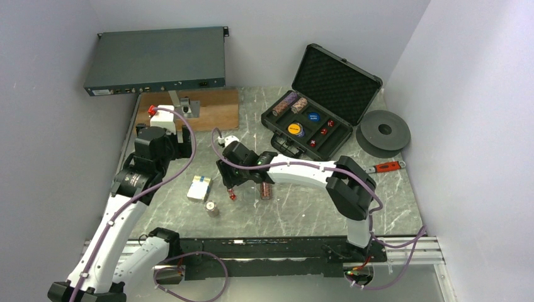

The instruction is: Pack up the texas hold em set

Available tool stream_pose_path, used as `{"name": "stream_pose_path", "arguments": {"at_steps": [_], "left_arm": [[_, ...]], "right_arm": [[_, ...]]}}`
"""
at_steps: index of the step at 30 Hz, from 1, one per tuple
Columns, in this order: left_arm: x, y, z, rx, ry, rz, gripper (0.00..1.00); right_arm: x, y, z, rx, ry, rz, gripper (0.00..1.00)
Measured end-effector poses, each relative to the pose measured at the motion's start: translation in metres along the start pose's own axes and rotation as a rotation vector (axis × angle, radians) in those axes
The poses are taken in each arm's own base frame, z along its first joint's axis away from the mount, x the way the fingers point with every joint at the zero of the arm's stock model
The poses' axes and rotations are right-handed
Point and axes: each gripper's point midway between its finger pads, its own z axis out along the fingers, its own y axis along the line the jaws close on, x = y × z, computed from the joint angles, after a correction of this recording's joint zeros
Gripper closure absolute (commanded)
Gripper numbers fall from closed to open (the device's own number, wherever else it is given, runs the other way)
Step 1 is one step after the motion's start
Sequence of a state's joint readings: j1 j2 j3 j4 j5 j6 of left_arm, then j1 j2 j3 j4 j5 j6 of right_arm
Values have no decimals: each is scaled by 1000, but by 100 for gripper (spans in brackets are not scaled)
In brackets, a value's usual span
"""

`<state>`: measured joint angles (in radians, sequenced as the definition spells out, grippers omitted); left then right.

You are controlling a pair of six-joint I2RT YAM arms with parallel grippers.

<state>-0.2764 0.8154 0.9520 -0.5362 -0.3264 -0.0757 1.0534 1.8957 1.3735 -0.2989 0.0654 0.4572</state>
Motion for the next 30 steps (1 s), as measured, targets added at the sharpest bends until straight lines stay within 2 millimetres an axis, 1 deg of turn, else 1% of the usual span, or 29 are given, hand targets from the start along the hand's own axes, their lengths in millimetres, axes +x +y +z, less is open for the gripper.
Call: {"name": "stream_pose_path", "arguments": {"at_steps": [3,5,9,12,20,25,30], "left_arm": [[-1,1,-1,-4,-4,-1,4],[-1,1,-1,-5,-4,-1,4],[-1,2,-2,-9,-7,-2,5],[-2,2,-2,-11,-9,-8,5],[-2,2,-2,-11,-9,-18,5],[-2,2,-2,-12,-9,-18,5],[-2,2,-2,-12,-9,-18,5]], "right_arm": [[2,0,7,19,17,2,46],[6,-1,13,29,35,1,46],[19,-1,17,39,74,-9,46],[25,2,18,41,88,-19,46],[26,5,23,52,91,-29,46],[33,2,31,72,114,-38,47],[34,0,31,89,121,-44,47]]}}
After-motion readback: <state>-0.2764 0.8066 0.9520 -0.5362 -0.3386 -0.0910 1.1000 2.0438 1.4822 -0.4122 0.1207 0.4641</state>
